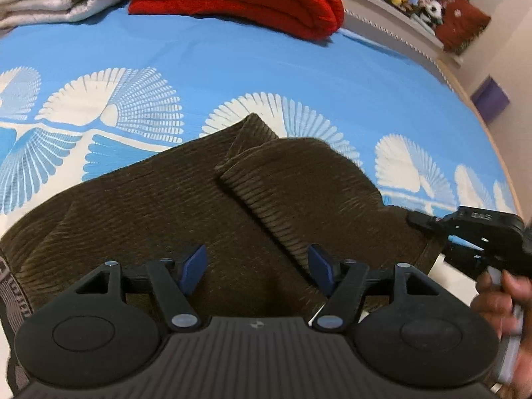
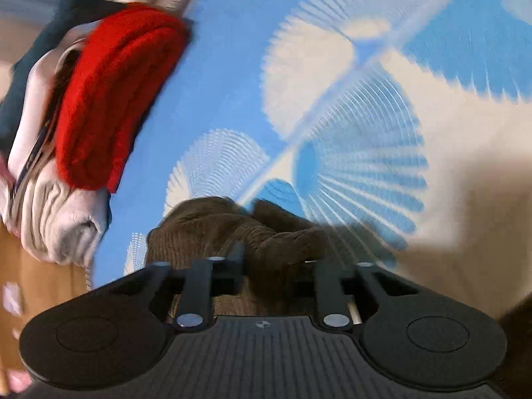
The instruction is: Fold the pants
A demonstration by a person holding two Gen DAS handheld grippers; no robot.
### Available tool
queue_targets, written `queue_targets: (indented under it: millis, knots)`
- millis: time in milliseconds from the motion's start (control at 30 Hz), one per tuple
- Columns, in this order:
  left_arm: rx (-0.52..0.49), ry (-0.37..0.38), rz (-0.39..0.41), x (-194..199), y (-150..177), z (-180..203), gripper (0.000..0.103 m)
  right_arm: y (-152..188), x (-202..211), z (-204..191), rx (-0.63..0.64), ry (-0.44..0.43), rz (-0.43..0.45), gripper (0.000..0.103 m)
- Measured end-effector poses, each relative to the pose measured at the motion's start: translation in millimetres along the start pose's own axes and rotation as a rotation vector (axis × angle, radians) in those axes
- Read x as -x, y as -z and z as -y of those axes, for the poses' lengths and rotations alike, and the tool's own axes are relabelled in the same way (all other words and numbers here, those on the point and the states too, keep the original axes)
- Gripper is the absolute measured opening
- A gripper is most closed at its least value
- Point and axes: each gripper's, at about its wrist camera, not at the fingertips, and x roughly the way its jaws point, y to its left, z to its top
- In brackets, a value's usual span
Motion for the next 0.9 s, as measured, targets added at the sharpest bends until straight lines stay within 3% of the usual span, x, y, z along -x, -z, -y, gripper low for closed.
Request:
queue_targets:
  millis: [67, 133, 200, 233, 300, 333, 400, 500, 600, 900]
  knots:
    - [0.033, -0.016, 0.023, 3.4, -3.0, -4.9, 0.072, 15.3, 12.2, -40.9, 0.206, -0.103, 0.054, 0.01]
    - [0.088, -0.065, 0.054, 6.9, -8.0, -15.2, 0.072, 41.9, 21.3, -85.3, 0.473, -0.268, 0.017, 0.01]
    - [0.15, -0.114, 0.075, 9.4, -11.1, -27.3, 0.072, 81.0, 21.8, -117.8, 0.733, -0.45, -0.153, 0.011]
    - [0.179, -0.143, 0.084, 10.8, -12.0, -33.5, 0.072, 96.0, 16.0, -122.7, 0.798, -0.486, -0.255, 0.011]
    - [0.22, -0.19, 0.103, 13.9, -13.5, -43.1, 0.072, 128.1, -5.6, -121.2, 0.911, -0.444, -0.451, 0.012]
    - [0.234, -0.197, 0.106, 15.1, -14.9, -46.5, 0.072, 139.8, -16.7, -117.2, 0.954, -0.385, -0.5, 0.013]
    - [0.248, -0.192, 0.102, 16.4, -16.2, -51.0, 0.072, 152.0, -36.5, -108.1, 0.978, -0.265, -0.552, 0.028]
    - [0.238, -0.167, 0.082, 13.5, -16.2, -48.5, 0.072, 148.9, -46.9, -102.5, 0.945, -0.169, -0.547, 0.036]
    - [0.223, -0.116, 0.052, 8.6, -15.9, -46.4, 0.072, 137.1, -44.0, -102.9, 0.916, -0.133, -0.507, 0.048]
    - [0.133, -0.027, 0.002, -1.0, -4.9, -31.6, 0.071, 92.8, -22.1, -82.1, 0.753, -0.096, -0.401, 0.055]
